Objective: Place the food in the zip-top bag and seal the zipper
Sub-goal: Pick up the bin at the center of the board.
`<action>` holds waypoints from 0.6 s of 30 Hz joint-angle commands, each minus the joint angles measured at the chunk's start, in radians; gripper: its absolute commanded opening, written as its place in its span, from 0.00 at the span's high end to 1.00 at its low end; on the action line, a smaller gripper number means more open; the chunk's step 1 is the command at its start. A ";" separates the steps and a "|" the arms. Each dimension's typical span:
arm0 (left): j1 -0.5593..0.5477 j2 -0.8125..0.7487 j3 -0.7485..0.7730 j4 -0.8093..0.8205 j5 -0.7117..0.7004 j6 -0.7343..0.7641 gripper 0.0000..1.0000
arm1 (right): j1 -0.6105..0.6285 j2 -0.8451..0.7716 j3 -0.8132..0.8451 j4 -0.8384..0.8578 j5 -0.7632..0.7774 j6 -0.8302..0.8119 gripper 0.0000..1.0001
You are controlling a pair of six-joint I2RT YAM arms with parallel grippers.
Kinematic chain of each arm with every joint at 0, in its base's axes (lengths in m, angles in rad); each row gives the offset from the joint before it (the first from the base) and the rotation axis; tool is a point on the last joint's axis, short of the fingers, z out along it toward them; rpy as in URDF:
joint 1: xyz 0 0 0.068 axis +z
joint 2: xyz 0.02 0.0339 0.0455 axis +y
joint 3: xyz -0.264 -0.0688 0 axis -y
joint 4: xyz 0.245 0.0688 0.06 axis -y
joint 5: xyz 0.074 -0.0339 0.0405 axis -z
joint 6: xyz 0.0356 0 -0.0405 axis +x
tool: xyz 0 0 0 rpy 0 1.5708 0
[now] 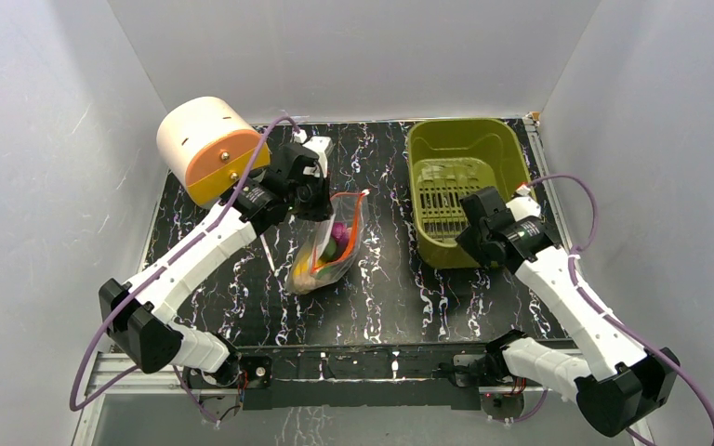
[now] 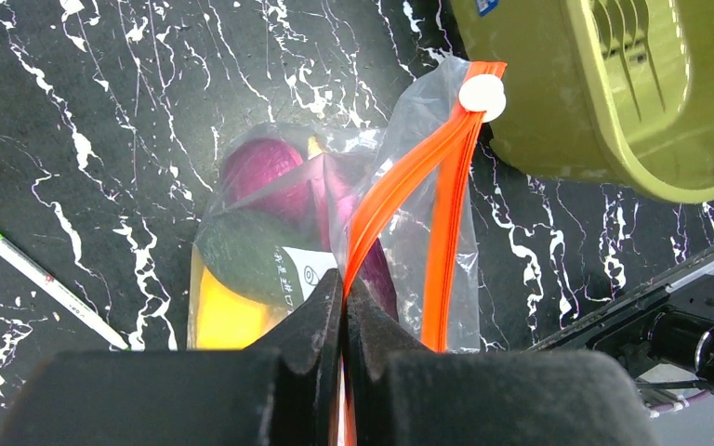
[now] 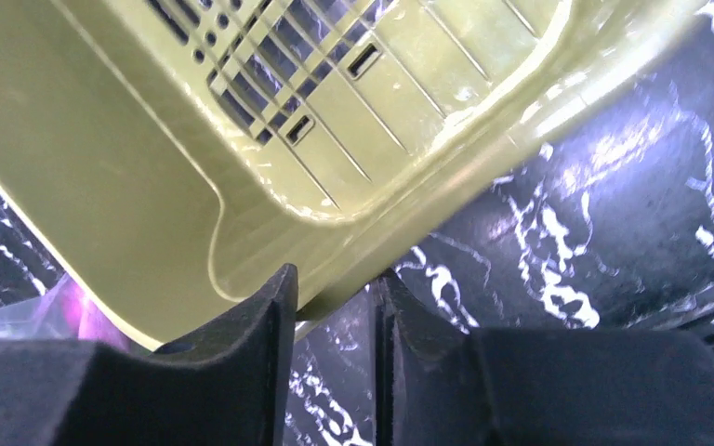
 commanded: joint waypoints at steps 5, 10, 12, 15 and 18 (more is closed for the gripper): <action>-0.002 0.046 0.051 0.018 0.017 0.019 1.00 | -0.041 -0.020 -0.040 0.342 -0.023 -0.616 0.84; -0.002 0.048 0.061 0.007 0.003 0.031 1.00 | -0.067 0.035 0.015 0.270 -0.007 -0.611 0.81; -0.001 0.048 0.064 0.006 -0.002 0.036 1.00 | -0.079 0.064 0.020 0.274 -0.019 -0.594 0.78; -0.001 0.051 0.068 0.002 -0.006 0.039 1.00 | -0.094 0.101 0.013 0.295 -0.020 -0.595 0.76; -0.002 0.050 0.066 -0.003 -0.007 0.037 1.00 | -0.138 0.131 0.001 0.346 -0.042 -0.613 0.73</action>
